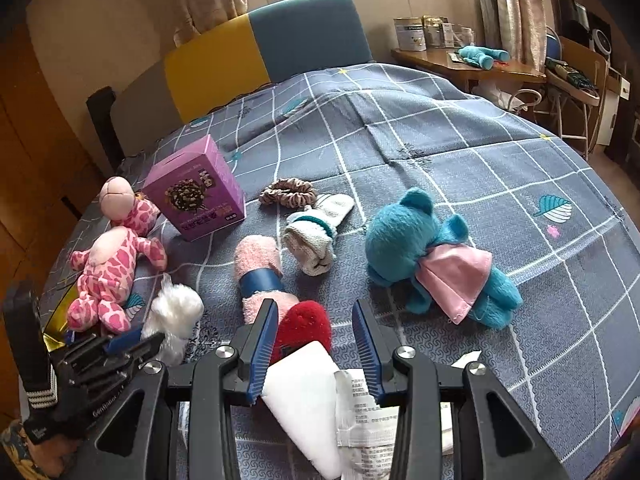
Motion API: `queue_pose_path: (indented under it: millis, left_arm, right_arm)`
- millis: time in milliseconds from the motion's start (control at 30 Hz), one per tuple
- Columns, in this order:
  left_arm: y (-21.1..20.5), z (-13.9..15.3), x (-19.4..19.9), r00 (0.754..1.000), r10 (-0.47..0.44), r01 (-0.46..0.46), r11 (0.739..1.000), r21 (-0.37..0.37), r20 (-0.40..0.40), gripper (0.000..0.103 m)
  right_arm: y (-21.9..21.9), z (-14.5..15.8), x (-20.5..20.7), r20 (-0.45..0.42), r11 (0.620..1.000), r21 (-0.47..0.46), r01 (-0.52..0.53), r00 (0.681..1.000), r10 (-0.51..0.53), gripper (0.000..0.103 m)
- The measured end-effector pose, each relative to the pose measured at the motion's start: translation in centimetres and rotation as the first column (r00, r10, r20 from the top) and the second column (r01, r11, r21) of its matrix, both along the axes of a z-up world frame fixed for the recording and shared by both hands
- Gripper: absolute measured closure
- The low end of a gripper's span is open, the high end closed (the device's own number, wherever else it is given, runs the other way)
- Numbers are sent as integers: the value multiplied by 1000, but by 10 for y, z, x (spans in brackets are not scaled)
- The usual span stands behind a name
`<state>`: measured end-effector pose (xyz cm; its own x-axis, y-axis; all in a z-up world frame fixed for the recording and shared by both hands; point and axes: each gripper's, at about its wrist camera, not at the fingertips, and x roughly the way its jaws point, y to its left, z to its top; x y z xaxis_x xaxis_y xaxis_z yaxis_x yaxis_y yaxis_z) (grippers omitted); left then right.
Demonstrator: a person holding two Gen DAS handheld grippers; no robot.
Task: Organize soft objects
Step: 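Grasp the white plastic-wrapped bundle with the left tool, then grasp the pink scrunchie with the right tool while the left holds the plastic bundle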
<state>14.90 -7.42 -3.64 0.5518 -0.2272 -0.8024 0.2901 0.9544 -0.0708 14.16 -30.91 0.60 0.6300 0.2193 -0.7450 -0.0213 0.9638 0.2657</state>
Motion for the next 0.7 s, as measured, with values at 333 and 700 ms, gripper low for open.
queue_pose_path:
  millis: [333,700]
  left_arm:
    - [20,-19,-12,999,0,-1,1000,-15,-32,77]
    - [29,-23,-3,998,9,-15,996,-89,-64,73]
  right_arm:
    - [55,10,83,-35,961,-145,-236,972,233,61]
    - [85,-35,203,-243,873,-293,-390,913,326,38]
